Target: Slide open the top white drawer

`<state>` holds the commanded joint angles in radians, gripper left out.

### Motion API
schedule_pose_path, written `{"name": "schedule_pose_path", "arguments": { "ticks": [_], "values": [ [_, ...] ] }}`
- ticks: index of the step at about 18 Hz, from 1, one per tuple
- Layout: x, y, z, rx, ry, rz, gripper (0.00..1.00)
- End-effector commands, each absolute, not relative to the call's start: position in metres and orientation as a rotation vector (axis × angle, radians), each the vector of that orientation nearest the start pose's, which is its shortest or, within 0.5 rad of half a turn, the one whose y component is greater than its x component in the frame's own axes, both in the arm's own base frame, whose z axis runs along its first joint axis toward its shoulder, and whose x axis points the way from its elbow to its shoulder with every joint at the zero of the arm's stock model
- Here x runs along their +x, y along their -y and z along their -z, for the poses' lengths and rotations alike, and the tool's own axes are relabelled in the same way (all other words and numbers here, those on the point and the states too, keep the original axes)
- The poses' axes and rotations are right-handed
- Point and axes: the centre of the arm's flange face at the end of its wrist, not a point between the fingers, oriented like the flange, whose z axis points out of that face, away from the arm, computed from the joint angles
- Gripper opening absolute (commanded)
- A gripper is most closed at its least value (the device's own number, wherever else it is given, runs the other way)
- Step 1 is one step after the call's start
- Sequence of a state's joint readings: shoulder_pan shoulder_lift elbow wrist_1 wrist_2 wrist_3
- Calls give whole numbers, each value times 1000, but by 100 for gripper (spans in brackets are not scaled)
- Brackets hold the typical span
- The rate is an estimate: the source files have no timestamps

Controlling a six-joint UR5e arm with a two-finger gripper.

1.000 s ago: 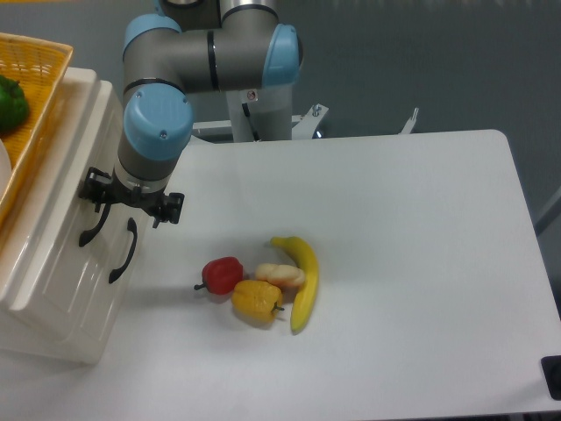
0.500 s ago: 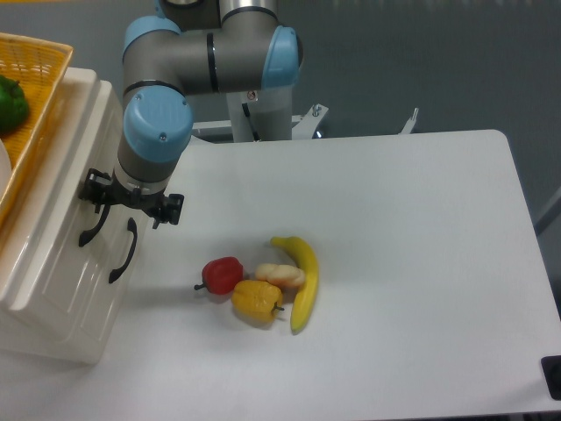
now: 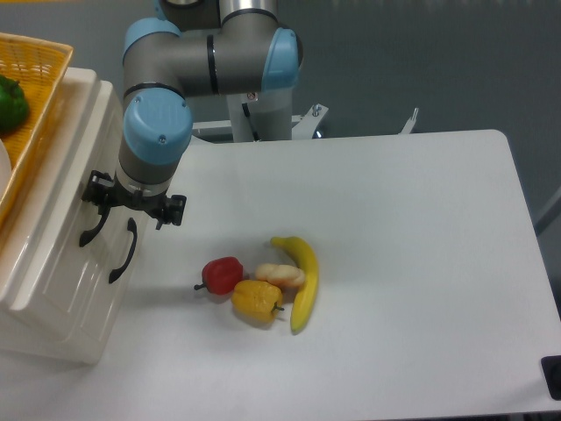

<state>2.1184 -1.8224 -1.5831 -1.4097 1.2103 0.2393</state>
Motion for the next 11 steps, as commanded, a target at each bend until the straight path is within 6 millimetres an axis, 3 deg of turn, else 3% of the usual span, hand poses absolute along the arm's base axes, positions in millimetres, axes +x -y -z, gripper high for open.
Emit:
{"name": "schedule_pose_path", "arguments": {
  "ticks": [11],
  "values": [
    [-166, -573, -368, -3031, 513, 507, 100]
  ]
}}
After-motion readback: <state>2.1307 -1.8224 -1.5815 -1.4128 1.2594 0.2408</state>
